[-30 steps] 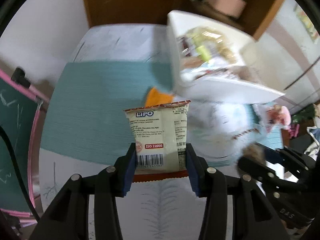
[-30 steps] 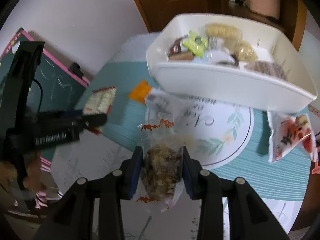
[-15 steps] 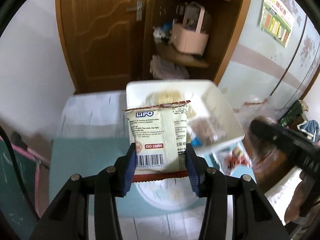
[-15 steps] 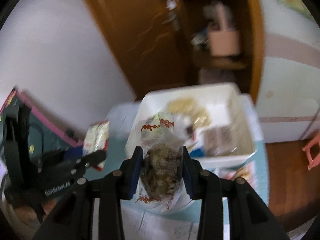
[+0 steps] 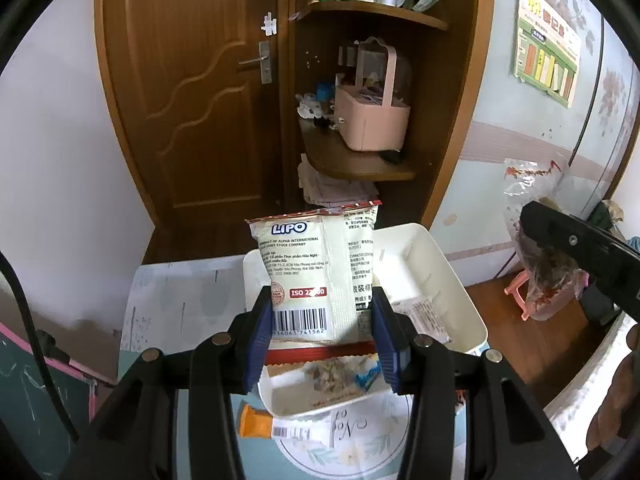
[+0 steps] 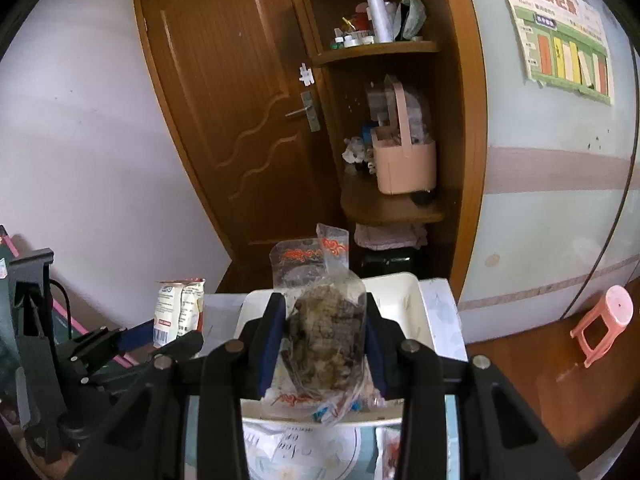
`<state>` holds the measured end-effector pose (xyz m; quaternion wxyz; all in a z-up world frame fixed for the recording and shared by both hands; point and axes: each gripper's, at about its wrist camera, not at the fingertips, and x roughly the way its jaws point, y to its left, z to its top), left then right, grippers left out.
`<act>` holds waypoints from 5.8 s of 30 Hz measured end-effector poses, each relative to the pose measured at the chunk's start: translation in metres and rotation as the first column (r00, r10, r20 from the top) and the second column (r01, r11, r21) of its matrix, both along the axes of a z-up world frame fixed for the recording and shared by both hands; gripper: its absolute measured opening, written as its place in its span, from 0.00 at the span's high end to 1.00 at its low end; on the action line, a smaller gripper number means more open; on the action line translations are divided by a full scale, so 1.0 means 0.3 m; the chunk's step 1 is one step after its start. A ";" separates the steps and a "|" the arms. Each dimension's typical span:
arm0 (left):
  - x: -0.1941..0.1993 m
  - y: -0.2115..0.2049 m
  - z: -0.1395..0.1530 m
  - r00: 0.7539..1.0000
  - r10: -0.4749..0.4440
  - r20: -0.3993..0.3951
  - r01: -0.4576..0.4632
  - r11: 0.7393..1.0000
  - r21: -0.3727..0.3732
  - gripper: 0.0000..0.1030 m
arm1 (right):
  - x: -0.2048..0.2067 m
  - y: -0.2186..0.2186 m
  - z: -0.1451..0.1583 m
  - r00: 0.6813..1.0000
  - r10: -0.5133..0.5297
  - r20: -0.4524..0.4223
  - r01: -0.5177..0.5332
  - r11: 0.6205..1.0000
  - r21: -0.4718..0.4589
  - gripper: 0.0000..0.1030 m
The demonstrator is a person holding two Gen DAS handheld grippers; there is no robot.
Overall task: Organize snacks
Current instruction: 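Lift both held snacks over the white tray and release them inside, then withdraw both tools from the tray toward the remaining snacks, then grasp the orange-capped white bar with left tool while right tool grasps the red-printed bread bag, then carry both held snacks over the white tray and release them inside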
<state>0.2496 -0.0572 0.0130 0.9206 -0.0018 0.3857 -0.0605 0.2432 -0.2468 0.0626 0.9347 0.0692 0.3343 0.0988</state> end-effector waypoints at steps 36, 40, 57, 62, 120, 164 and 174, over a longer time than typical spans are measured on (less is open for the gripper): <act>0.096 0.011 -0.161 0.984 0.064 -0.165 -0.070 0.997 -0.032 0.11 | 0.138 -0.025 -0.214 0.977 -0.072 -0.199 0.073 0.997 -0.003 0.43; 0.066 0.002 -0.151 0.985 0.062 -0.163 -0.068 0.997 -0.037 0.11 | 0.109 -0.028 -0.218 0.978 -0.064 -0.200 0.063 0.998 -0.013 0.43; -0.156 0.076 -0.152 0.986 0.018 -0.164 -0.029 0.997 -0.069 0.11 | -0.105 -0.099 -0.304 0.969 -0.056 -0.242 0.038 0.996 -0.078 0.31; -0.212 0.163 -0.242 0.972 0.063 -0.225 -0.086 0.992 -0.095 0.11 | -0.157 -0.145 -0.376 0.955 -0.086 -0.285 0.058 0.993 -0.105 0.26; -0.300 0.146 -0.839 0.841 0.306 -0.447 -0.377 0.923 -0.078 0.70 | -0.172 -0.159 -0.784 0.850 -0.076 -0.520 0.138 0.987 0.081 0.75; -0.048 -0.070 -0.024 0.999 0.001 0.049 0.002 0.999 -0.045 0.70 | 0.033 -0.033 0.007 0.998 0.006 0.060 -0.005 1.000 -0.009 0.76; 0.067 -0.034 -0.077 0.998 0.048 -0.029 -0.049 0.998 -0.048 0.23 | 0.158 0.026 -0.035 1.000 -0.015 0.021 0.017 0.996 -0.091 0.73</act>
